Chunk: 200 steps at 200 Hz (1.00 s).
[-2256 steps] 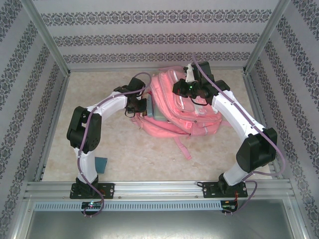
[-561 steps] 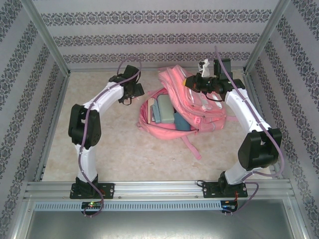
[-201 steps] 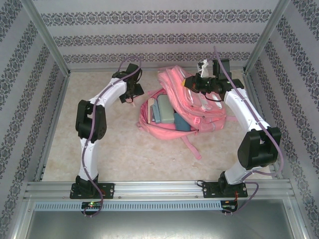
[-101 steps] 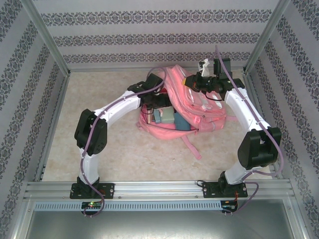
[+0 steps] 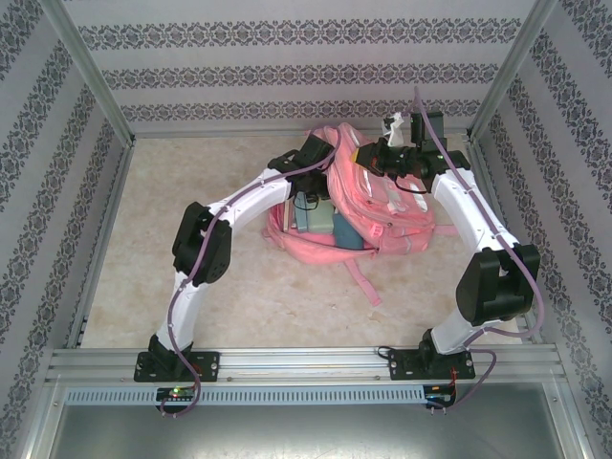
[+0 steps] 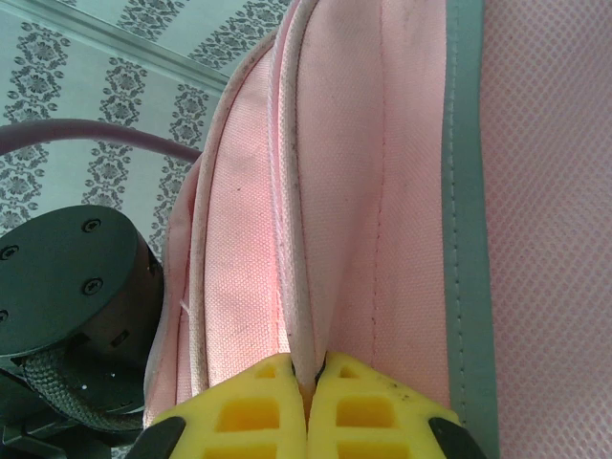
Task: Pack the student bag
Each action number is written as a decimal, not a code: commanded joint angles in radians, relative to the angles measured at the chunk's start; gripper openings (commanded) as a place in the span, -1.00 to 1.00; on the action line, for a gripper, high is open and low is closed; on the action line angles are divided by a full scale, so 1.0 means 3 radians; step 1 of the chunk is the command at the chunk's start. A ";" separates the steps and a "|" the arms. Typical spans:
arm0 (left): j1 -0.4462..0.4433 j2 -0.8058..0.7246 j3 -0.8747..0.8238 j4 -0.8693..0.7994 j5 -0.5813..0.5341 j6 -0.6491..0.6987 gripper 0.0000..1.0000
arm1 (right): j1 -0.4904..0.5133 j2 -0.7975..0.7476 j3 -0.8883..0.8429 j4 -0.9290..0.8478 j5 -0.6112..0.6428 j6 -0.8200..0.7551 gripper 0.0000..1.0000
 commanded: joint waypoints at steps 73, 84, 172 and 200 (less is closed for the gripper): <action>0.0048 -0.0584 -0.0359 -0.0411 -0.0519 0.0182 0.99 | -0.0003 -0.0048 0.0163 0.0306 -0.0237 -0.0030 -1.00; 0.0093 -0.0734 -0.0540 -0.0424 -0.0577 0.0185 0.99 | -0.0005 -0.0050 0.0149 0.0307 -0.0231 -0.0034 -1.00; 0.0769 -0.1023 -0.1480 -0.0469 -0.0659 0.0523 0.39 | 0.0072 -0.0086 0.0051 0.0300 -0.0187 -0.0045 -1.00; 0.0833 -0.0727 -0.1250 -0.0598 -0.0715 0.0721 0.30 | 0.0104 -0.0131 -0.0011 0.0275 -0.0156 -0.0058 -1.00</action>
